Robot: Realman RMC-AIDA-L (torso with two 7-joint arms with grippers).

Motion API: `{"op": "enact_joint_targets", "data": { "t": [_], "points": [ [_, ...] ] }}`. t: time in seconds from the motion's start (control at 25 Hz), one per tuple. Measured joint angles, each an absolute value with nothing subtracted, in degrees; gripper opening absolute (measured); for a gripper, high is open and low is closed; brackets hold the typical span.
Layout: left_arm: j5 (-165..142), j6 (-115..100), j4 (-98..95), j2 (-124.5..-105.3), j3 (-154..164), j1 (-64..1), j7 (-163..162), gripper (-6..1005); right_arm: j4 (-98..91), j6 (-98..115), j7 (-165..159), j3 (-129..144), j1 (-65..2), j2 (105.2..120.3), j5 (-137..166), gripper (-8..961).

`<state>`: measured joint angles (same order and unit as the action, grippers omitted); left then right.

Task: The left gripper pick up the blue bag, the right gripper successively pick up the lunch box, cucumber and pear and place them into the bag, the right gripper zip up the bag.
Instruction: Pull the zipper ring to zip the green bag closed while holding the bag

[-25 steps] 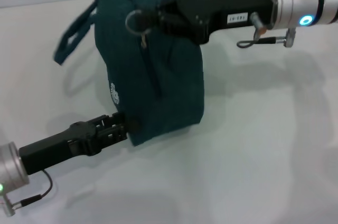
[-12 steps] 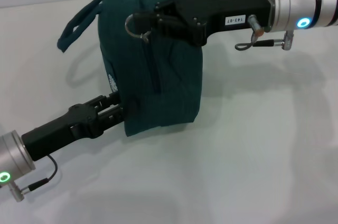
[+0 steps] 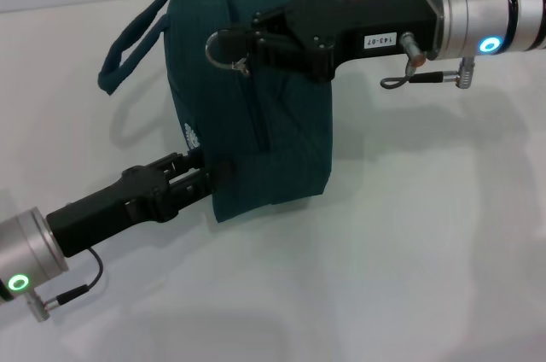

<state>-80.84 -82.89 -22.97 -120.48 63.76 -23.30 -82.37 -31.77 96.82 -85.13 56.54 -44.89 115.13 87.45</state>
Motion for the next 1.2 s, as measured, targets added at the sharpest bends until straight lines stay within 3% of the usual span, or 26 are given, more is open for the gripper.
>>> {"op": "enact_joint_targets", "data": {
  "t": [0.28, 1.2],
  "points": [
    [-78.78, -82.78, -18.41, -120.48, 63.73, -25.36, -76.97, 520, -31.22, 96.93, -85.09, 56.51, -44.9, 115.21, 87.46, 12],
    [-77.18, -82.17, -15.2, -120.25, 67.67, -24.93, -63.89, 305, -31.66, 94.87, -85.14, 55.96, -44.7, 115.04, 86.94, 13]
  ]
}}
